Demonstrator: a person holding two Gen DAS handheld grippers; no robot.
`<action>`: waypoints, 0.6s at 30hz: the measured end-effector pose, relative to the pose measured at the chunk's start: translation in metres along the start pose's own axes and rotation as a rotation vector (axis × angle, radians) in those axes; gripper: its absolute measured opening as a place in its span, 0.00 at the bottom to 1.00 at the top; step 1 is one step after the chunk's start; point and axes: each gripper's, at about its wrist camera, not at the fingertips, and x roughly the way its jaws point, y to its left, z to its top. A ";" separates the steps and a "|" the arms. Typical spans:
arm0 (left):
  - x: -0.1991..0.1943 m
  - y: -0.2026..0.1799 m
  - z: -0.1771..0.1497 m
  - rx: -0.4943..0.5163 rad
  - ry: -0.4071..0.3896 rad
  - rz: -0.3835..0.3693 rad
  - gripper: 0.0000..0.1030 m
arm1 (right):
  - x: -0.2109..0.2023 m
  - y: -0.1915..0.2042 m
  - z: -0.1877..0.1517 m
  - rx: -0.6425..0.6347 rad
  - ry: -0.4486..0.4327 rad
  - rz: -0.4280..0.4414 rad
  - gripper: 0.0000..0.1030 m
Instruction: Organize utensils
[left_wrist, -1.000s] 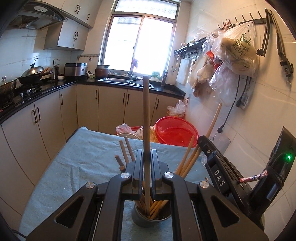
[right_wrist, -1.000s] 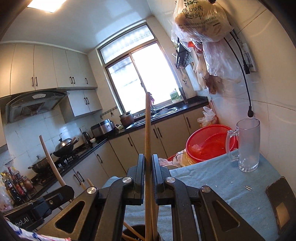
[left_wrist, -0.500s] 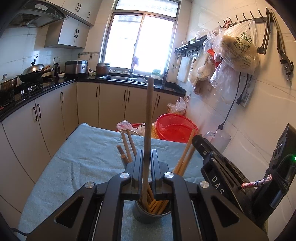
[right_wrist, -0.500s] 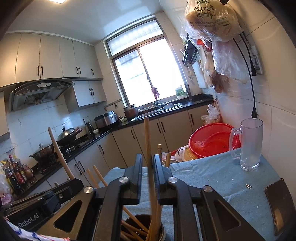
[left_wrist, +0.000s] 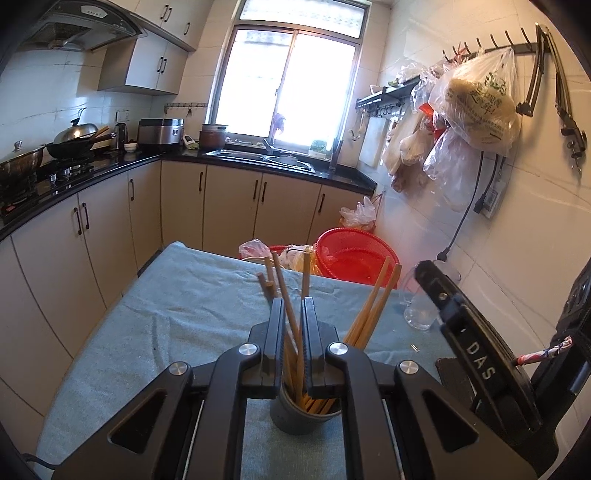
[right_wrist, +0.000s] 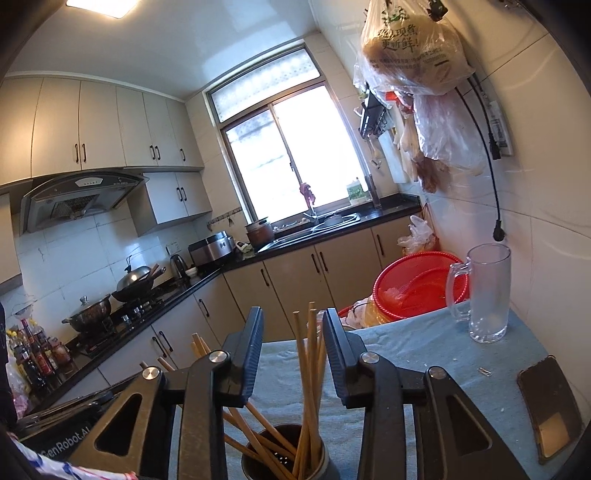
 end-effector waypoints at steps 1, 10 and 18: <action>-0.005 0.002 0.000 -0.003 -0.005 0.004 0.11 | -0.003 0.000 0.001 -0.002 -0.001 -0.004 0.35; -0.057 0.019 -0.016 0.041 -0.049 0.072 0.45 | -0.041 0.009 -0.002 -0.073 0.025 -0.060 0.55; -0.069 0.040 -0.054 0.074 0.069 0.141 0.51 | -0.071 0.015 -0.030 -0.122 0.117 -0.129 0.62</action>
